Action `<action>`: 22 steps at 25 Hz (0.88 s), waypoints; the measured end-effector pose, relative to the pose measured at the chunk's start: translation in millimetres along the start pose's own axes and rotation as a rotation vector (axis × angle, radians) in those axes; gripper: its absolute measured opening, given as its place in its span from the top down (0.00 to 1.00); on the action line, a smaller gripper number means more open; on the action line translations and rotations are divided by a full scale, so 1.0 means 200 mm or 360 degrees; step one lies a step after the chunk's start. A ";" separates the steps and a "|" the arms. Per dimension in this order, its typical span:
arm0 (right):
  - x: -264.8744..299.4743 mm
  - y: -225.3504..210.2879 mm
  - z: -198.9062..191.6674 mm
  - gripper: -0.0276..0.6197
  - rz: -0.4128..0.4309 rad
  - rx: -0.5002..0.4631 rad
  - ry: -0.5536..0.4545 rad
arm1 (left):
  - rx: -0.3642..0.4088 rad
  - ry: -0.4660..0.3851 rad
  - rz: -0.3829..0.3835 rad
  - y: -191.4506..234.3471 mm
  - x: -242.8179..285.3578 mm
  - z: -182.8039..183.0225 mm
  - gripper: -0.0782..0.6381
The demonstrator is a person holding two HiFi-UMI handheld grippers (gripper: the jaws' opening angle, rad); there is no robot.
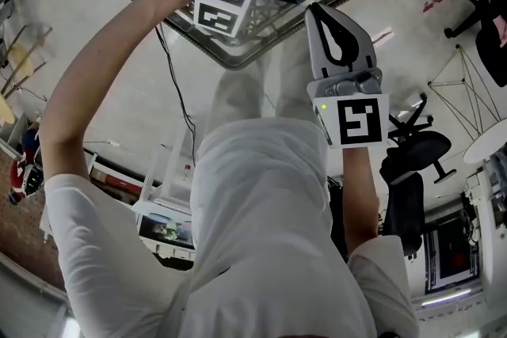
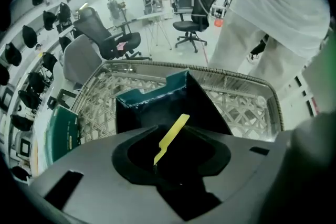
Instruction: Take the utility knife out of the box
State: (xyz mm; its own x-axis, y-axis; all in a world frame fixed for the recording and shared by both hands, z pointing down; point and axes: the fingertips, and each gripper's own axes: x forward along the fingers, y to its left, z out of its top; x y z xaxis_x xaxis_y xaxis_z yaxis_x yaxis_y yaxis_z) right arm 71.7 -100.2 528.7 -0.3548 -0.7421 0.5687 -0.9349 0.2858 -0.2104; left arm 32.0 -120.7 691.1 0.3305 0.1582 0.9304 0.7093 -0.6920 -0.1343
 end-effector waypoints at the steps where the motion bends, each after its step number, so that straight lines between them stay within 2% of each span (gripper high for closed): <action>1: 0.00 -0.01 0.00 0.96 -0.0002 0.0002 0.0001 | 0.0033 0.0018 -0.0011 0.00 0.02 -0.01 0.70; 3: 0.00 -0.01 0.00 0.96 -0.0002 -0.0003 -0.0004 | 0.0069 0.0033 -0.0035 -0.01 0.04 -0.01 0.70; 8: 0.02 0.00 0.00 0.96 0.0018 -0.0015 -0.0006 | -0.0002 0.0029 -0.0099 -0.02 0.05 -0.02 0.72; 12: 0.02 0.02 0.02 0.96 0.0029 -0.0010 -0.0006 | -0.0047 0.0038 -0.0141 -0.06 0.05 -0.02 0.82; 18: 0.01 0.03 0.05 0.96 0.0030 -0.0009 -0.0014 | -0.0315 0.0013 -0.0169 -0.06 0.03 -0.02 0.83; 22: -0.01 0.03 0.04 0.96 0.0022 -0.0012 -0.0014 | -0.0406 0.0027 -0.0156 -0.06 0.04 -0.01 0.83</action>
State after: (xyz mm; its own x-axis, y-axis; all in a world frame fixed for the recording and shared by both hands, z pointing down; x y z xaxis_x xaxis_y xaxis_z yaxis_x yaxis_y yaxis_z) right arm 66.3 -101.3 519.4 -0.3677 -0.7434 0.5588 -0.9299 0.3006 -0.2120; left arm 24.4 -112.0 700.3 0.2560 0.2231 0.9406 0.5568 -0.8294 0.0452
